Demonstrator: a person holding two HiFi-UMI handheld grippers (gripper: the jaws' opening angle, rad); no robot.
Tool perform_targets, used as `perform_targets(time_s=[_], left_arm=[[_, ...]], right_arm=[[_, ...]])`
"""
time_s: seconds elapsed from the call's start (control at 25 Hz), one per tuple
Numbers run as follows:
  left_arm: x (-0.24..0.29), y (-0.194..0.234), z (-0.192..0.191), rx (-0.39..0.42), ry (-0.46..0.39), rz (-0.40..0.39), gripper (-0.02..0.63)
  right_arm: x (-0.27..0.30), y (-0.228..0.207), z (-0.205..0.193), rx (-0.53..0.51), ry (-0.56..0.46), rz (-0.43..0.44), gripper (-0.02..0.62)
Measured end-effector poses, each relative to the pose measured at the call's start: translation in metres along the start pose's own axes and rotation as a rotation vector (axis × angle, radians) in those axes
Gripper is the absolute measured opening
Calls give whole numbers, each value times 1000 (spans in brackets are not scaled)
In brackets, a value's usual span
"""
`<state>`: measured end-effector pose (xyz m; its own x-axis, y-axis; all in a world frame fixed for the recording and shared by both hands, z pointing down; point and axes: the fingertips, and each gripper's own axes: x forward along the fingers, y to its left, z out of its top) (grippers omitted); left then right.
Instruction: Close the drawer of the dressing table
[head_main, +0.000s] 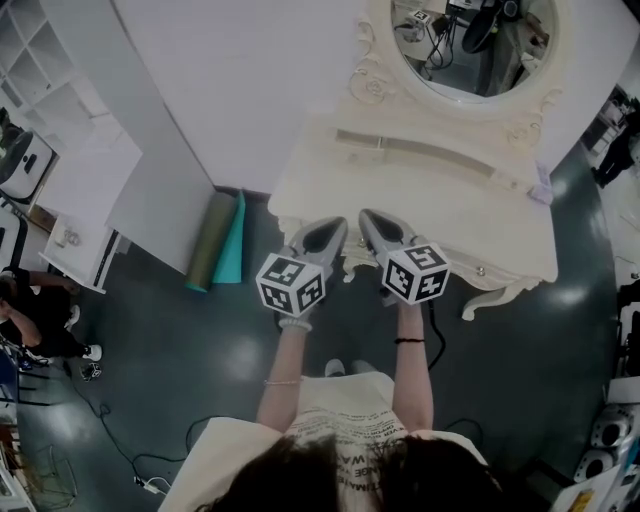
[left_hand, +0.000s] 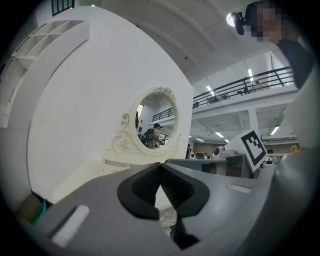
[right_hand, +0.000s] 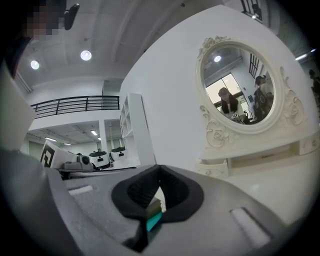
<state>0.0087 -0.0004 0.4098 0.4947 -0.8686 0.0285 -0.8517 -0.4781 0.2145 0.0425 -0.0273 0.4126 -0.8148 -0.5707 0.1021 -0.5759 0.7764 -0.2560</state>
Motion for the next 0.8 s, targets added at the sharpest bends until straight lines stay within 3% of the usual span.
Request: perform_targets(time_s=[0.8], left_arm=[[49,46,-2,-48,22,34,0]], right_arm=[[51,-50,4,8,64,15,3]])
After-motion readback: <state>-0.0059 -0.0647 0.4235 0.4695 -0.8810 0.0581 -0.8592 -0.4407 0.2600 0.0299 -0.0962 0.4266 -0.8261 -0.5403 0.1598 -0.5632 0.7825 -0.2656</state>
